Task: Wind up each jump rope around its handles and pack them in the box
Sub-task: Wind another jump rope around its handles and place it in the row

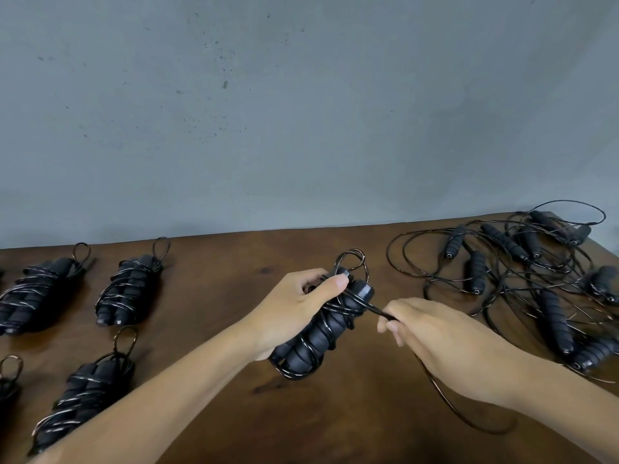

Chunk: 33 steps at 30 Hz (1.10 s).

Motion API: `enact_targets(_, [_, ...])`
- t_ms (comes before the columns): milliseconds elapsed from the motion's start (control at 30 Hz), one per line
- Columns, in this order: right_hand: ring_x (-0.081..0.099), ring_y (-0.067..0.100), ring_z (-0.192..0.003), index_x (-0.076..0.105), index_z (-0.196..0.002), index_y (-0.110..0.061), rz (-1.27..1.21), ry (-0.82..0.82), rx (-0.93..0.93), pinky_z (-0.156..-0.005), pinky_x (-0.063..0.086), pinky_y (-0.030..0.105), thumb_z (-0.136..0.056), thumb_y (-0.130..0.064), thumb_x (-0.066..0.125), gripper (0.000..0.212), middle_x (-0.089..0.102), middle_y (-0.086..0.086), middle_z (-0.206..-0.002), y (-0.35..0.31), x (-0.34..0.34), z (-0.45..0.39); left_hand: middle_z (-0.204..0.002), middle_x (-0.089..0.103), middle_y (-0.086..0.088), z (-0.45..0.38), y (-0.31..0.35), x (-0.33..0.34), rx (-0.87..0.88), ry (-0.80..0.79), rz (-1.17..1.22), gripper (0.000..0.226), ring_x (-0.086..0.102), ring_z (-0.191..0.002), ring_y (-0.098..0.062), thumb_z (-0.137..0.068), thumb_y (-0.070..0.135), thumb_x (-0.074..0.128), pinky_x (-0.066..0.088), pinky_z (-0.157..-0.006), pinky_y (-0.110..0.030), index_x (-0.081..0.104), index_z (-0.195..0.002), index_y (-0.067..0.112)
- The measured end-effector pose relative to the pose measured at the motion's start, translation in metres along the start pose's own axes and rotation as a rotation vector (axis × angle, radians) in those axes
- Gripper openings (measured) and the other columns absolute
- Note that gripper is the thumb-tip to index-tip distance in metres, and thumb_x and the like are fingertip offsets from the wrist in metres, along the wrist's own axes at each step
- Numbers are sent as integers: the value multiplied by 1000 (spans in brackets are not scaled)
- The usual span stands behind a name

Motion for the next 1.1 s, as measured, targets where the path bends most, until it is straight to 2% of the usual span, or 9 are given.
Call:
enact_targets(133, [51, 3, -94, 46, -101, -40, -39, -129, -91, -85, 43, 21, -111, -38, 25, 23, 52, -16, -98, -1, -4, 0, -88, 70, -7, 5, 8, -5, 3, -125, -96, 29, 68, -71, -19, -106, 43, 56, 56, -74, -38, 67, -91, 21])
enact_targets(200, [54, 6, -89, 58, -99, -33, -338, -243, -124, -82, 43, 21, -110, -38, 34, 28, 59, -10, -98, 3, 0, -2, -87, 71, -3, 7, 12, -6, 10, -169, -128, 26, 69, -69, -14, -108, 37, 53, 57, -70, -31, 66, -93, 19])
enact_targets(267, [57, 6, -91, 62, -97, -23, -600, -317, -119, -93, 44, 26, -110, -39, 37, 33, 62, -8, -96, 7, 2, -5, -86, 71, -3, 9, 16, -9, 5, -177, -134, 25, 70, -67, -13, -109, 32, 51, 57, -64, -28, 65, -98, 13])
enact_targets(333, [56, 10, -95, 61, -98, -22, -708, -309, -107, -104, 42, 35, -110, -44, 29, 40, 59, -7, -90, 12, 4, -8, -88, 72, -8, 10, 19, -14, 12, -168, -158, 27, 71, -68, -15, -109, 31, 51, 59, -64, -32, 64, -104, 7])
enact_targets(433, [54, 18, -93, 61, -98, -28, -750, -260, -94, -96, 44, 39, -110, -46, 27, 40, 57, -5, -90, 16, 6, -8, -98, 74, -19, 9, 20, -22, 44, -174, -224, 34, 71, -74, -19, -106, 40, 54, 61, -79, -50, 64, -105, 7])
enact_targets(500, [55, 23, -90, 60, -96, -34, -669, -213, -112, -88, 46, 47, -109, -43, 35, 29, 58, -8, -92, 17, 7, -8, -104, 70, -25, 10, 22, -25, 45, -176, -266, 43, 69, -76, -22, -100, 50, 56, 59, -86, -58, 64, -105, 8])
enact_targets(667, [49, 5, -100, 45, -93, -41, -171, -8, -319, -98, 35, 24, -110, -44, 29, 23, 52, -21, -96, 9, 2, -15, -99, 73, -12, 8, 31, -22, 42, -224, -401, 35, 71, -76, -21, -98, 52, 56, 58, -83, -48, 65, -95, 18])
enact_targets(833, [47, 10, -107, 60, -93, -34, 487, 83, -559, -105, 29, 26, -87, -6, 44, 33, 60, -15, -106, 5, 6, -27, -76, 61, 10, 9, 38, -7, 85, -395, -632, 31, 56, -68, -8, -99, 51, 61, 45, -70, -28, 63, -84, 24])
enact_targets(1100, [55, 25, -108, 62, -105, -19, 693, 155, -790, -105, 36, 41, -103, -20, 30, 33, 63, -2, -98, 6, -10, -61, -70, 57, -7, 13, 30, 15, 37, -591, -782, 40, 49, -61, -16, -97, 56, 65, 40, -64, -32, 65, -88, 17])
Point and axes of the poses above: each hand's wrist, its own z-axis away from the middle knuckle, its own x-axis out of the palm, y = z × x, the point moved 3 cm from there along -z, towards the middle knuckle
